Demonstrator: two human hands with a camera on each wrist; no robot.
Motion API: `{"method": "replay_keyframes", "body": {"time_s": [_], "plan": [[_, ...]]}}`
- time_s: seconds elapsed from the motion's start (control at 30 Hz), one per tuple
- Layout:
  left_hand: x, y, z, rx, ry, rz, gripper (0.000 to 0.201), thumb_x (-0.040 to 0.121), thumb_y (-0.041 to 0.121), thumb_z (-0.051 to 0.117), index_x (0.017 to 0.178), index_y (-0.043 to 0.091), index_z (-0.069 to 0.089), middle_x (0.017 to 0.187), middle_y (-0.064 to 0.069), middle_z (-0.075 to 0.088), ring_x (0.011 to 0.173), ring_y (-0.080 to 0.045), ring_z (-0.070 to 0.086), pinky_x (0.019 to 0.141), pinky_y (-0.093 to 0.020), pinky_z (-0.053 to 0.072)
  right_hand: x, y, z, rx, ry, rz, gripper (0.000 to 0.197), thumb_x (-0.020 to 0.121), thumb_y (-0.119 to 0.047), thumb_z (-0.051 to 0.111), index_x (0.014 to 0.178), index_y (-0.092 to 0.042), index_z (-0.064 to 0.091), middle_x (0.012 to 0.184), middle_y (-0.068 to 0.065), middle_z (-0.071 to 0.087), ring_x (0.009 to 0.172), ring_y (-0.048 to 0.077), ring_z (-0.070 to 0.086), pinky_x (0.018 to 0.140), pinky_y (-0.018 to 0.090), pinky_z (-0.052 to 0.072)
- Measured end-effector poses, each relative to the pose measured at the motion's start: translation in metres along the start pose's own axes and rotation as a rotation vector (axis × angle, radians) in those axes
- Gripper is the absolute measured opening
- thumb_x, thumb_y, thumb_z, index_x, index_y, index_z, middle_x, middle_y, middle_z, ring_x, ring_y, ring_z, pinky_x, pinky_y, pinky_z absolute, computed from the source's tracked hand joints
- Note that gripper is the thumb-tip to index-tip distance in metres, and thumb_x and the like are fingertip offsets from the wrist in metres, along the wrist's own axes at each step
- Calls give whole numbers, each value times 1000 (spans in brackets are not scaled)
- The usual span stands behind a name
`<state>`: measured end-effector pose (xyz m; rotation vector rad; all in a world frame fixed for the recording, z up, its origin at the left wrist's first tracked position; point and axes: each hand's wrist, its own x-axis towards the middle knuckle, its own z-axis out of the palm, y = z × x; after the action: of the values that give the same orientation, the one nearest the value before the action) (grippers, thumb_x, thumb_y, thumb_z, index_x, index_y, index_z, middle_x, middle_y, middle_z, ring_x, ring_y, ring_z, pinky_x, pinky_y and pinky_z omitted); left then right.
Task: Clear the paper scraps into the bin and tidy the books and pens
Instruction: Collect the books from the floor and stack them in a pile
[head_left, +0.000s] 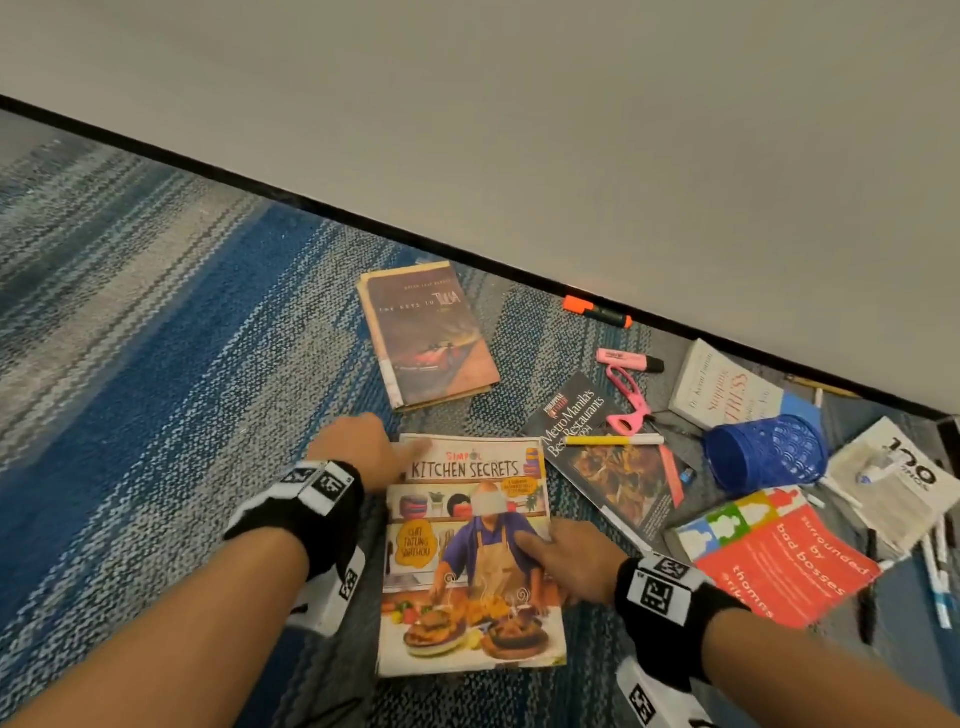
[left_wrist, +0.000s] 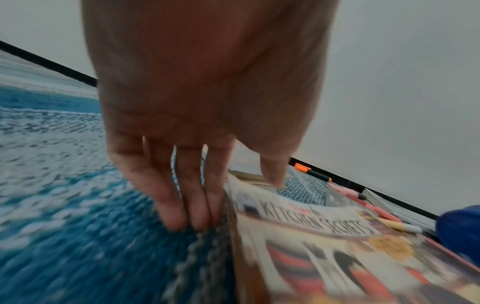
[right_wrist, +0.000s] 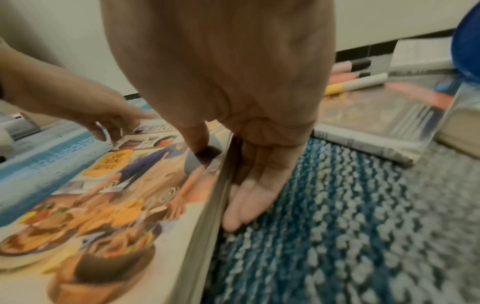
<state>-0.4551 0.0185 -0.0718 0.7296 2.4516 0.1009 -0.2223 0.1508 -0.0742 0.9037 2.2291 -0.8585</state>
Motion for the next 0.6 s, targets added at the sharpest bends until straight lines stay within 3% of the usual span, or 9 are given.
{"method": "replay_keyframes", "body": {"time_s": [0.03,0.1,0.2,0.33,0.4,0.43,0.5,0.53,0.6], "plan": [[6,4,-8,-53,79,-14,68,79,76,46,72,8,55,84,-13,65,76,-30,62,62,-31,46,-1,0,-4,-60,12,3,56,99,-50,31,83,-7,63,83,15,68,78,30,64,72,37,50],[23,12,-21,-204,134,-42,67,85,68,48,89,3,63,98,-20,67,86,-34,63,69,-35,49,-6,1,-11,-148,87,21,59,99,-54,25,85,-8,59,87,15,68,83,32,64,80,39,52],[44,28,-31,-401,78,-101,72,86,63,52,118,-1,59,120,-24,61,105,-39,60,83,-38,47,-21,20,-26,-163,305,142,52,97,-54,33,85,-11,60,90,13,68,86,31,65,76,37,52],[61,43,-25,-454,70,-115,65,83,47,67,126,-1,57,127,-20,59,111,-38,59,82,-38,47,-49,71,-39,-84,526,403,33,94,-40,46,95,-9,56,101,14,66,92,32,62,67,30,39],[68,46,-20,-566,27,-154,58,79,35,75,120,-3,60,115,-20,63,101,-33,64,80,-37,51,-63,100,-36,-25,600,558,43,91,-45,51,107,-5,52,111,15,60,101,34,58,79,35,42],[70,47,-18,-683,-7,-175,50,77,28,77,113,-4,63,102,-19,66,87,-27,67,74,-34,54,-69,113,-32,-4,607,649,55,89,-48,53,117,-1,47,120,19,55,109,35,54,89,37,42],[73,54,-22,-927,-65,-192,19,78,12,75,89,1,66,64,-13,64,47,-12,61,45,-20,50,-80,130,-29,83,617,820,82,85,-55,59,132,6,32,134,26,42,123,39,45,103,40,36],[74,59,-27,-1024,-68,-186,10,79,5,73,80,4,63,50,-8,60,37,-10,54,36,-16,43,-82,138,-27,156,603,886,94,82,-59,60,137,8,25,139,28,36,128,40,41,106,40,33],[71,70,-42,-1134,-53,-125,17,78,-2,68,72,11,59,46,-1,60,42,-12,55,32,-14,42,-83,149,-26,320,537,942,106,77,-67,61,144,5,20,145,24,34,131,37,40,108,39,34]]}}
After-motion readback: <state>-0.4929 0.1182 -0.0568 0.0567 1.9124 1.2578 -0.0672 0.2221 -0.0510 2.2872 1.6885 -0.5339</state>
